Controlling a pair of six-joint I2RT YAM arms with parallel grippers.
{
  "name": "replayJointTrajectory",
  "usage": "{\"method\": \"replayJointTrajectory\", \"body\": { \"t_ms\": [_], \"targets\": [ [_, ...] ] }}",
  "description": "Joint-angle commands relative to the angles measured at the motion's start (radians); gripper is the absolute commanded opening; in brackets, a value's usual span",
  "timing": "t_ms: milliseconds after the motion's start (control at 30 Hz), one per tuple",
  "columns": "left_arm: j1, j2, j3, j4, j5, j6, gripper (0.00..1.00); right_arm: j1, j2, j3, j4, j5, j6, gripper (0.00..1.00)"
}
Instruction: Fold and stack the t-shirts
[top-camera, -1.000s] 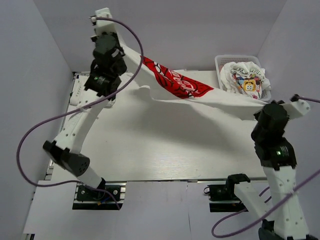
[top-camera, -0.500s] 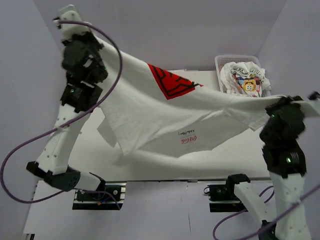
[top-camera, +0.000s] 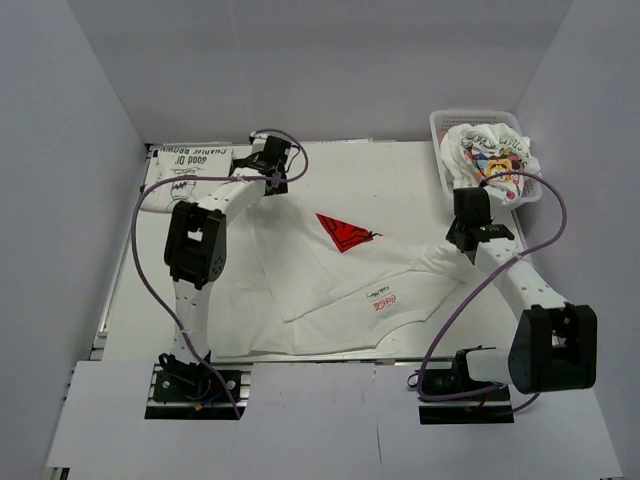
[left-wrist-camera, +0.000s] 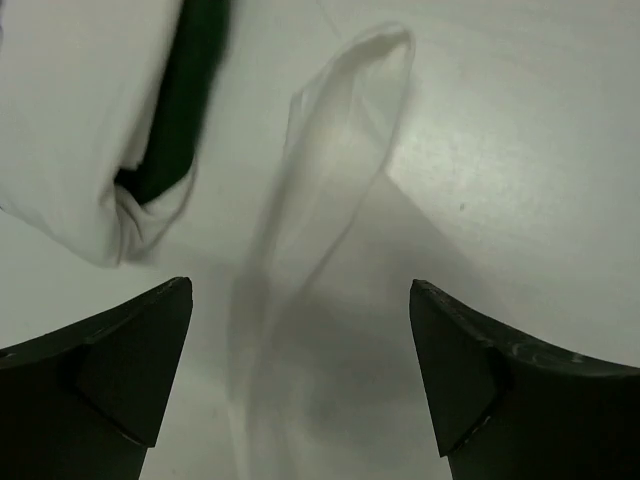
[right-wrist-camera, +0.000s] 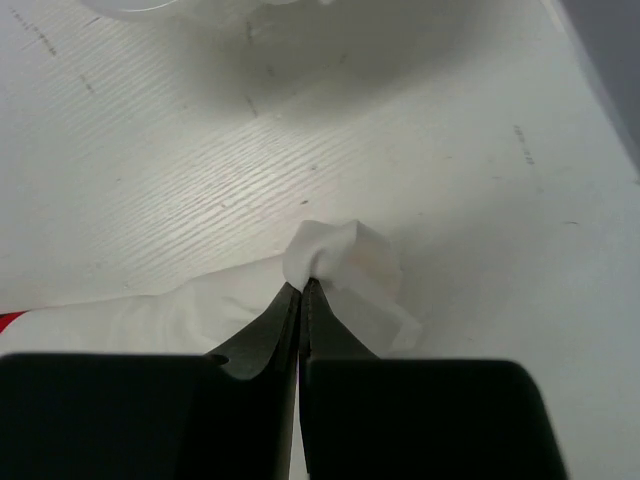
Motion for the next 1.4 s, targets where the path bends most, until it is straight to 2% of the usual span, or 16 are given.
{"method": "replayJointTrajectory", "body": {
  "t_ms": [0, 133, 167, 233, 267, 300, 367, 533, 700, 933, 1033, 1267, 1300, 1367],
  "targets": [
    [0.002, -0.165, 0.006, -0.064, 0.139, -0.106, 0.99, -0.006, 0.048, 0.056, 0.116, -0.136, 0.016, 0.00],
    [-0.027, -0.364, -0.259, 0.020, 0.346, -0.149, 0.99, -0.009, 0.106, 0.039, 0.098, -0.123, 0.066, 0.00],
    [-0.027, -0.460, -0.408, 0.090, 0.462, -0.163, 0.99, -0.009, 0.110, 0.036, 0.090, -0.112, 0.077, 0.00],
    [-0.045, -0.545, -0.620, 0.170, 0.554, -0.201, 0.99, -0.010, 0.117, 0.030, 0.078, -0.093, 0.105, 0.00],
    [-0.045, -0.575, -0.667, 0.196, 0.641, -0.201, 0.99, -0.013, 0.116, 0.016, 0.081, -0.092, 0.105, 0.00],
    [-0.056, -0.608, -0.700, 0.181, 0.670, -0.214, 0.99, -0.015, 0.110, 0.013, 0.078, -0.093, 0.109, 0.00],
    [-0.088, -0.630, -0.759, 0.088, 0.693, -0.224, 0.99, -0.021, 0.105, 0.020, 0.081, -0.089, 0.111, 0.00],
    [-0.178, -0.736, -0.927, 0.025, 0.774, -0.275, 0.99, -0.029, 0.084, 0.016, 0.086, -0.081, 0.114, 0.00],
    [-0.301, -0.762, -0.947, -0.101, 0.745, -0.303, 0.92, -0.036, 0.065, -0.001, 0.093, -0.089, 0.114, 0.00],
    [-0.410, -0.681, -0.938, -0.148, 0.740, -0.303, 0.83, -0.050, 0.047, -0.018, 0.095, -0.099, 0.114, 0.00],
    [-0.438, -0.629, -0.899, -0.220, 0.631, -0.323, 0.77, -0.053, 0.038, -0.024, 0.098, -0.099, 0.114, 0.00],
    [-0.458, -0.598, -0.846, -0.198, 0.492, -0.344, 0.51, -0.062, 0.036, -0.030, 0.101, -0.122, 0.111, 0.00],
    [-0.458, -0.598, -0.830, -0.188, 0.468, -0.344, 0.43, -0.059, 0.035, -0.032, 0.101, -0.124, 0.111, 0.00],
    [-0.458, -0.563, -0.812, -0.178, 0.446, -0.344, 0.33, -0.061, 0.031, -0.033, 0.106, -0.127, 0.110, 0.00]
  ]
}}
